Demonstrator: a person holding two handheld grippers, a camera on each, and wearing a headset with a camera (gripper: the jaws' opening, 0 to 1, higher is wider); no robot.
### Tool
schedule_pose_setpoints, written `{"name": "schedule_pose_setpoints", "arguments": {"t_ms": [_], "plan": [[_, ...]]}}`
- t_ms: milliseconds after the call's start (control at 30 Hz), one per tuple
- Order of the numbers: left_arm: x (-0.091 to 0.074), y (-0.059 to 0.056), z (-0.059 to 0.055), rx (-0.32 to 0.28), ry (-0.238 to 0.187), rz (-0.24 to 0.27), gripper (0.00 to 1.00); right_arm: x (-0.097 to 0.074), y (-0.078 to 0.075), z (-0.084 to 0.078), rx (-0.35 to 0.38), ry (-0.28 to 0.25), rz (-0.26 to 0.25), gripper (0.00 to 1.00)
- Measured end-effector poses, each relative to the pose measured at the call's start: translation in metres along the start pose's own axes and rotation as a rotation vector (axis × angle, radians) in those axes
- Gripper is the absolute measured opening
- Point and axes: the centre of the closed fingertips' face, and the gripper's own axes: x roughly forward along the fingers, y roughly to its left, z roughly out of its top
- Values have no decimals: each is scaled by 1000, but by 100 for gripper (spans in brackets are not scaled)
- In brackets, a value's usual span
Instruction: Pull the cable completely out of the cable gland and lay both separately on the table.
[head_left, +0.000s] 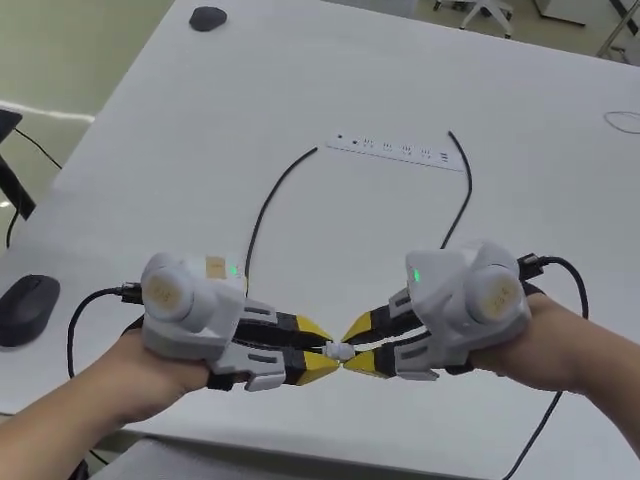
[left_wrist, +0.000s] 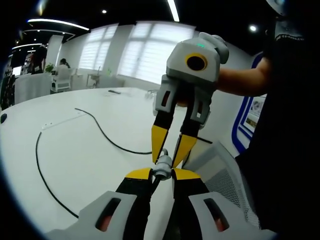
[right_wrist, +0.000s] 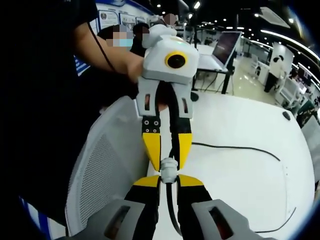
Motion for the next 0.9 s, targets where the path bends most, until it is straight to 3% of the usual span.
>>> {"name": "schedule_pose_setpoints", "arguments": {"t_ms": [433,533,667,900], "plan": [[-1,-5,-1,37,-2,-20,16,-1,3,0,-44,-5,0,7],[-2,-7,2,70,-10,-12,15,-3,3,1,-50,-26,-7,7],[-5,-5,6,70,-20,11,15,-5,1,4,-53,-66,-42,7],[-4,-10,5,89,23,13,14,-5,6,5,-18,-87,-48,8]]}}
